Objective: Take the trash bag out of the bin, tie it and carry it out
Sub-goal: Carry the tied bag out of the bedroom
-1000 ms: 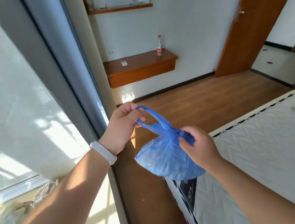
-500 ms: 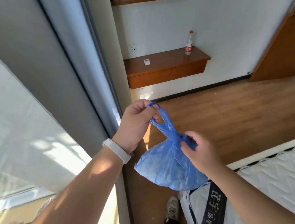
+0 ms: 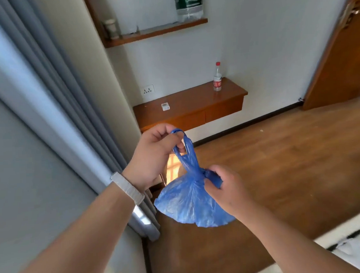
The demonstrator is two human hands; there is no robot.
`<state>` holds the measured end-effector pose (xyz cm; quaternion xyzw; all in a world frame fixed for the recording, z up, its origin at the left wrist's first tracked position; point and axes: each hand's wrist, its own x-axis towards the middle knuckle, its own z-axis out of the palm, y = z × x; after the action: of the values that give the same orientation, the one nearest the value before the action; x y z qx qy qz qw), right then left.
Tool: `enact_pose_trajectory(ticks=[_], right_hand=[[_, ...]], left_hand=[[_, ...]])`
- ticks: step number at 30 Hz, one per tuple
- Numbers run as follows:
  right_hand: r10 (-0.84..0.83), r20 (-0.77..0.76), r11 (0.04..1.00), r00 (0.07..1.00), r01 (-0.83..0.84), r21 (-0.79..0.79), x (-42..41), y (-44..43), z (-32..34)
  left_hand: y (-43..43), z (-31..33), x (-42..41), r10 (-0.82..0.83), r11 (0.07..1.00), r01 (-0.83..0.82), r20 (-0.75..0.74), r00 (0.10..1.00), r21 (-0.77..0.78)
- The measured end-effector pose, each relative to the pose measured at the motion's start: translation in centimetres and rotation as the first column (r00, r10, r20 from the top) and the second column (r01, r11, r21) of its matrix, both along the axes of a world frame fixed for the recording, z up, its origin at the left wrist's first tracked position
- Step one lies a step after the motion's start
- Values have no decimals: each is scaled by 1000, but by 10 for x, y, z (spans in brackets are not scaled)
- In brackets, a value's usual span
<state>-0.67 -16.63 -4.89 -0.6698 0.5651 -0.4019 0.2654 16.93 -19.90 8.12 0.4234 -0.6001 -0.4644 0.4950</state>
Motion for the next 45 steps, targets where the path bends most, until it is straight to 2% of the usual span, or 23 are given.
enact_pose_trajectory(ticks=[4, 13, 24, 33, 40, 45], right_hand=[[-29, -30, 1000, 999, 29, 11, -23, -26, -1], [-244, -15, 958, 970, 244, 150, -62, -82, -26], [-627, -103, 760, 772, 636, 132, -81, -213, -17], [-672, -126, 712, 730, 684, 158, -85, -281, -14], [-725, -74, 664, 685, 724, 189, -119, -308, -19], [-747, -53, 642, 662, 740, 199, -172, -332, -19]], left_hand=[[-42, 0, -23, -90, 996, 90, 0, 996, 1], [-156, -33, -76, -330, 943, 328, 19, 944, 58], [-331, -44, -125, -634, 762, 628, -20, 773, 157], [-407, -44, -132, -694, 699, 706, -130, 708, 112], [-442, -51, -175, -721, 680, 724, -74, 689, 116], [-472, -55, -230, -731, 664, 732, -75, 678, 151]])
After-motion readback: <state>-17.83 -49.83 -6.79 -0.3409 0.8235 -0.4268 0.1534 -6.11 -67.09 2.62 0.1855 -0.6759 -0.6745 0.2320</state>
